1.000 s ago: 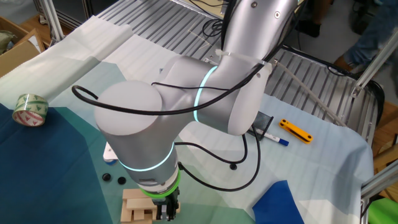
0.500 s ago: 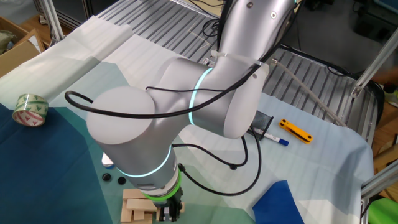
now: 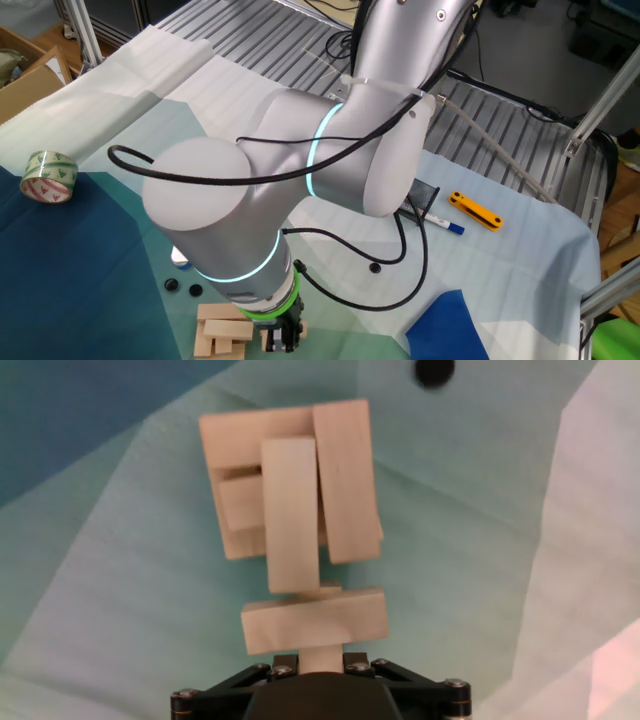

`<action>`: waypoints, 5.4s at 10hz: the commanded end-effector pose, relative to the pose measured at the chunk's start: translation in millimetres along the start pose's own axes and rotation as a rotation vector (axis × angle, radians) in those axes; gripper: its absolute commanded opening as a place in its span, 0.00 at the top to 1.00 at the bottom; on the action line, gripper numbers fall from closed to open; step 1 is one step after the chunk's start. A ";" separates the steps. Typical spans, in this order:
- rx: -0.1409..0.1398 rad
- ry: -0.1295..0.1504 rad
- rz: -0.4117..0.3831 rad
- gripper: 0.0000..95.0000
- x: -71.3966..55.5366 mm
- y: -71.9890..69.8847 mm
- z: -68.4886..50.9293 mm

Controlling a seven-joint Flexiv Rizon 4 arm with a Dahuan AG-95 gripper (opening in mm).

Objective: Play Jenga

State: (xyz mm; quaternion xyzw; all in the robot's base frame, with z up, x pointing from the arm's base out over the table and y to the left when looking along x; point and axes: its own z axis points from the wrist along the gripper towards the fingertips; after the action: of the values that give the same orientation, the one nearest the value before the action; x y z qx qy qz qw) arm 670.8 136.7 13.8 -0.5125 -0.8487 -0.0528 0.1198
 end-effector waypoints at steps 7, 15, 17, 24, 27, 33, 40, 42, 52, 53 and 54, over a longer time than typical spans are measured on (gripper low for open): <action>-0.020 -0.020 -0.014 1.00 6.2 -4.7 6.5; -0.022 -0.023 -0.033 0.40 14.2 -7.5 1.4; -0.021 -0.024 -0.066 0.40 17.9 -8.5 -2.8; -0.022 -0.058 -0.281 1.00 3.1 -21.0 -49.2; -0.003 -0.138 -0.326 1.00 -5.7 -19.1 -57.3; 0.016 -0.201 -0.530 1.00 -20.5 -28.1 -65.1; 0.068 -0.257 -0.707 1.00 -81.2 -55.9 -76.1; 0.071 -0.254 -0.729 1.00 -88.0 -58.9 -81.1; 0.116 -0.296 -0.706 1.00 -112.0 -65.4 -77.3; 0.117 -0.295 -0.707 1.00 -113.8 -65.7 -76.6; 0.116 -0.294 -0.708 1.00 -114.6 -65.9 -76.3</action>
State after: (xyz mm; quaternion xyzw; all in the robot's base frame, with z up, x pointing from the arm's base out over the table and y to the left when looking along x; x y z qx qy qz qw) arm 675.1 -8.7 60.2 -0.1823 -0.9828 0.0304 -0.0009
